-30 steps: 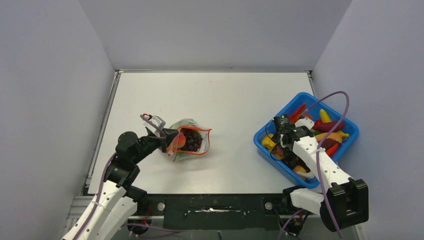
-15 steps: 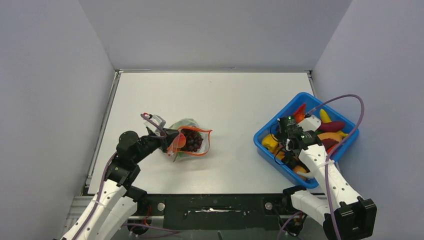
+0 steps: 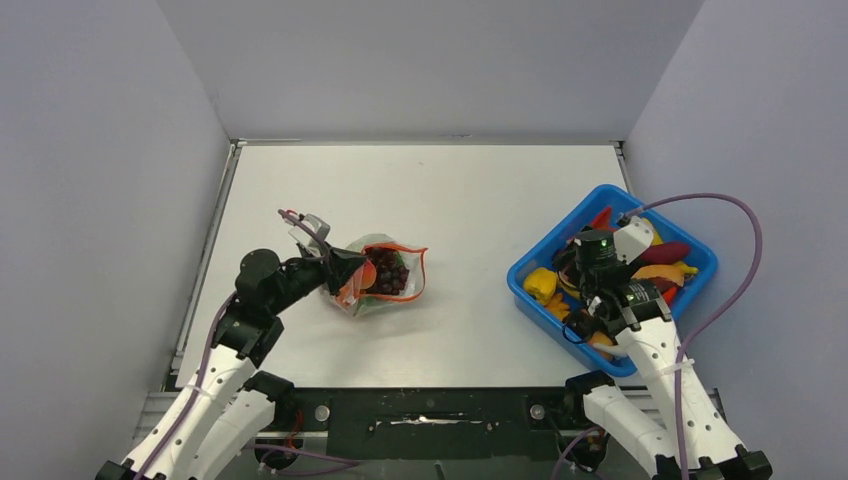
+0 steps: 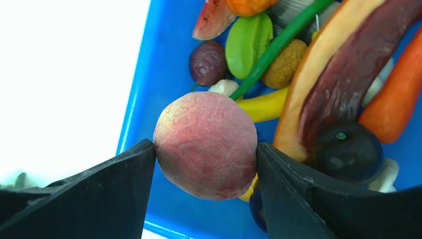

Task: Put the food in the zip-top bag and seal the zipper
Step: Place the fake fruit in the zipper food storage bag.

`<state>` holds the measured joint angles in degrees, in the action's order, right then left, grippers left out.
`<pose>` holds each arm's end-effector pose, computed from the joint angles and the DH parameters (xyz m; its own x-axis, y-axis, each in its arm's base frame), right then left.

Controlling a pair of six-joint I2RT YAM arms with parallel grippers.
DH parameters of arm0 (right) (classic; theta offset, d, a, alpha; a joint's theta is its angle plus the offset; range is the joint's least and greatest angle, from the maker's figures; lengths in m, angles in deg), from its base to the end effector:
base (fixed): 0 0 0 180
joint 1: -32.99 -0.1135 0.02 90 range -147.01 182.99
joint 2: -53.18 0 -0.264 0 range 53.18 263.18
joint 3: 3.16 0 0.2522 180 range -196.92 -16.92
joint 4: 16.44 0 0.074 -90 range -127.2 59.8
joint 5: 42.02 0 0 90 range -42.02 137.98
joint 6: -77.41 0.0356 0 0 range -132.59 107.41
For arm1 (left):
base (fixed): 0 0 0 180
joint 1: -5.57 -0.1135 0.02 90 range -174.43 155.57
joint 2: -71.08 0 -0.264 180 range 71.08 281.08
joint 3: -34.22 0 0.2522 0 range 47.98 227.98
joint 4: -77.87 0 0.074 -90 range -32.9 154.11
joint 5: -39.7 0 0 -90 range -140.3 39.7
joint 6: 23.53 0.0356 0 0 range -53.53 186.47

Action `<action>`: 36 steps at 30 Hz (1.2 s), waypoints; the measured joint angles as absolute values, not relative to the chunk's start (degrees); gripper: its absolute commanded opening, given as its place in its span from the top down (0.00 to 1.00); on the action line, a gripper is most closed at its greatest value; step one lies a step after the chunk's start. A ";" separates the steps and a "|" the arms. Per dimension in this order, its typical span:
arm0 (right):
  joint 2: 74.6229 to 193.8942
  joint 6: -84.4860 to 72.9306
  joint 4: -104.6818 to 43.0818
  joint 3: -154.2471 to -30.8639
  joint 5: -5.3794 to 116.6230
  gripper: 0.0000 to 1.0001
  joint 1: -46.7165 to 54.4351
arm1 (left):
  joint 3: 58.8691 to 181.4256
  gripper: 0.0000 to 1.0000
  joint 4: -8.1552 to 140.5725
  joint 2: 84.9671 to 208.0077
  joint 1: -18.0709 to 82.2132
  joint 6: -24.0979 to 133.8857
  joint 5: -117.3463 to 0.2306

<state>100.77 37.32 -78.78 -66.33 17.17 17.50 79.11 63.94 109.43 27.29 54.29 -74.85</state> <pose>0.1557 0.0242 0.3000 -0.3689 0.5796 -0.7266 0.6071 0.7422 0.2838 0.1515 -0.0763 0.2923 -0.2686 -0.0996 -0.9581 0.6780 0.6870 -0.2615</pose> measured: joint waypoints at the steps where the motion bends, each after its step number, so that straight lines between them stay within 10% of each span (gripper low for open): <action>1: 100.16 36.29 -78.13 -66.37 17.94 0.49 17.50 | 80.03 1.00 64.09 110.15 27.29 53.33 -75.03; 36: 120.01 28.36 -39.55 -70.57 33.44 0.43 -24.97 | 81.45 1.00 69.49 115.20 27.29 44.43 -77.72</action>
<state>120.01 28.36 -39.55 -70.57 33.44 -24.97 81.45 69.49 115.20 27.29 44.43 -77.72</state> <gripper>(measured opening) 0.681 0.014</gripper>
